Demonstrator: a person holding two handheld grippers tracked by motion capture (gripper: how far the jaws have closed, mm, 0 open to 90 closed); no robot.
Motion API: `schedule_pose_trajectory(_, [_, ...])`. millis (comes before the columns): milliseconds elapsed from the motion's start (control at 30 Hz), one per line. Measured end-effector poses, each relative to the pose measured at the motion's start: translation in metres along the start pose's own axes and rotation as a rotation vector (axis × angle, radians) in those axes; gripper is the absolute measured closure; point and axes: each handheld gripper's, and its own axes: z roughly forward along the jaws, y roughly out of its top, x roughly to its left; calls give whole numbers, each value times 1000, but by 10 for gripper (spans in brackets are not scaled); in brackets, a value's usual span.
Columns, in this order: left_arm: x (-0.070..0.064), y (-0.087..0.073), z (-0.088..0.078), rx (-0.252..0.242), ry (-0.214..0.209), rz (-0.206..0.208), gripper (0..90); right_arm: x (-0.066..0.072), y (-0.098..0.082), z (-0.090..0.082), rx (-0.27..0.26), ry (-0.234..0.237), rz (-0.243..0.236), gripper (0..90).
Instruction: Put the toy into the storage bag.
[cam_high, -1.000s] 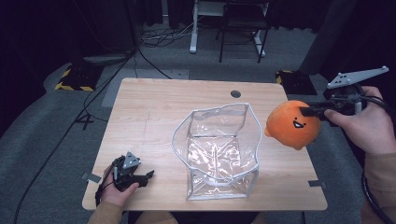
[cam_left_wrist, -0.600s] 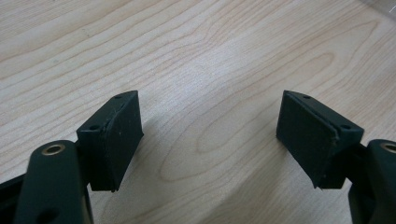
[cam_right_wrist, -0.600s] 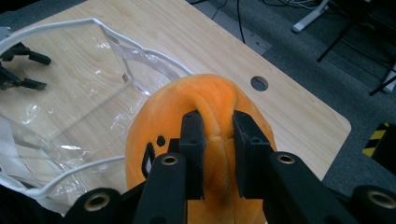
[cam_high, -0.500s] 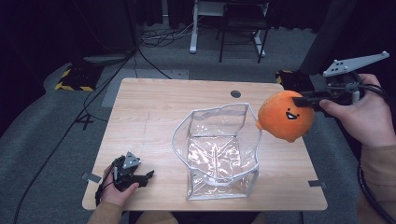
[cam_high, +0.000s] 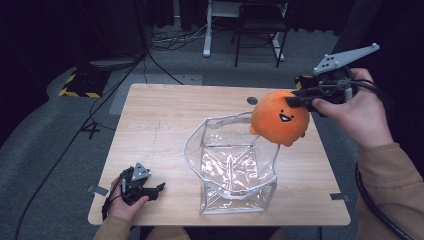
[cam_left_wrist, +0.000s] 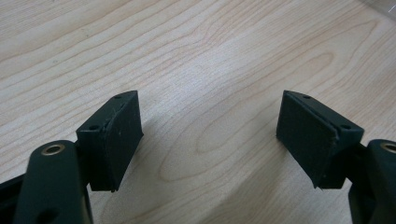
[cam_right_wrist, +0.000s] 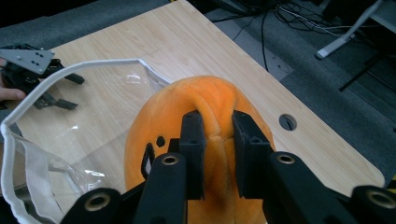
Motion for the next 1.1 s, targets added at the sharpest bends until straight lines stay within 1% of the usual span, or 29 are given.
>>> schedule_pose_trajectory(167, [0, 0, 0, 0, -1, 1, 227, 12, 16, 15, -2, 30, -33, 764])
schedule_pose_trajectory(333, [-1, 0, 0, 1, -4, 3, 228, 20, 26, 33, -6, 65, -54, 764])
schedule_pose_trajectory(600, [-1, 0, -1, 2, -1, 4, 230, 27, 34, 63, 4, 120, -67, 764])
schedule_pose_trajectory(833, [-1, 0, -1, 2, 0, 4, 230, 33, 37, 85, 20, 148, -80, 764])
schedule_pose_trajectory(967, [-1, 0, -1, 3, -1, 4, 230, 36, 39, 94, 26, 153, -85, 765])
schedule_pose_trajectory(1100, [-1, 0, -1, 2, -2, 4, 230, 39, 39, 94, 32, 155, -96, 765])
